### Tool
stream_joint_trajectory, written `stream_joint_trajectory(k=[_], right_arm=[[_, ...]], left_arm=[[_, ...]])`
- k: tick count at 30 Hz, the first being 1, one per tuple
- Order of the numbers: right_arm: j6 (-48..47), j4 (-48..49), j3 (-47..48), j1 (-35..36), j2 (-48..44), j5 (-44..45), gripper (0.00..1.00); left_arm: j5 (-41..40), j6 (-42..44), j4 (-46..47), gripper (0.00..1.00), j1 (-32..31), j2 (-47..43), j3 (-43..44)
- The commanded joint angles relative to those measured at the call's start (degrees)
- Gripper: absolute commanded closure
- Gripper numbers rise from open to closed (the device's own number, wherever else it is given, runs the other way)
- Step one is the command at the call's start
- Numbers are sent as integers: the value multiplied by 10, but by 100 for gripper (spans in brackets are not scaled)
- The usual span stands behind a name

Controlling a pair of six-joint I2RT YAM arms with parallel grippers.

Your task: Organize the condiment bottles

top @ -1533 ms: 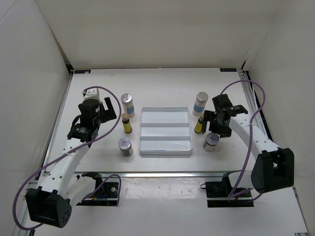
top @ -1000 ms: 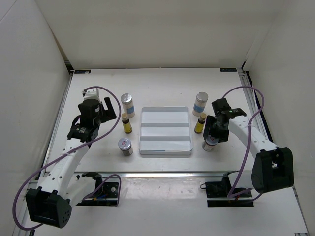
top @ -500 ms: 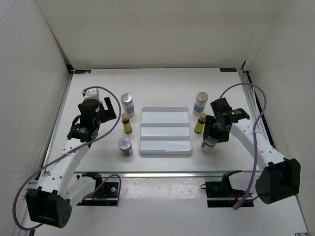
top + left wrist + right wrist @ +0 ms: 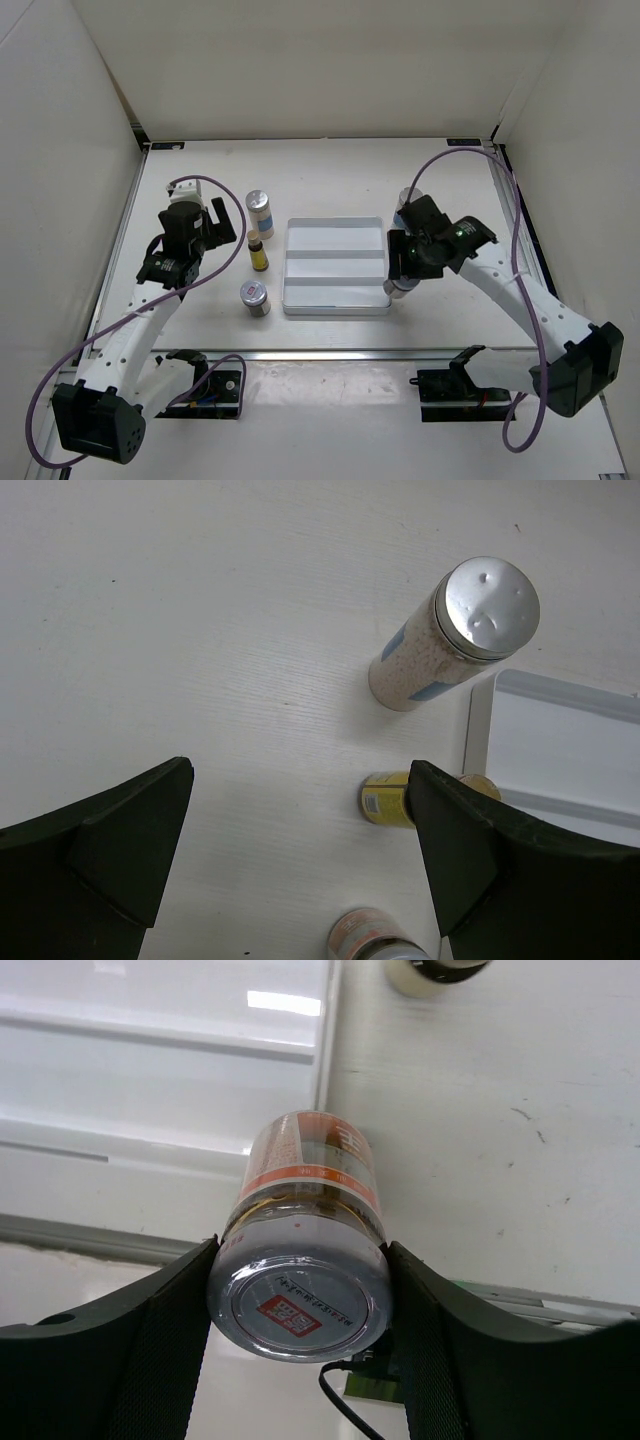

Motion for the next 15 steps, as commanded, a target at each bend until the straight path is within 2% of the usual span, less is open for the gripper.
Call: stream_joint_trajectory(k=[1,8,15], right_arm=[[18,29,27,37,-9,20,100],[30,61,21,101,39,51,100],[35,102,4,121,83,66,100]], left_arm=[[-4,2,0,0,-3,-14,15],[-4,2,0,0,-3,-14,15],[-9,2,0,0,-3,-14,15]])
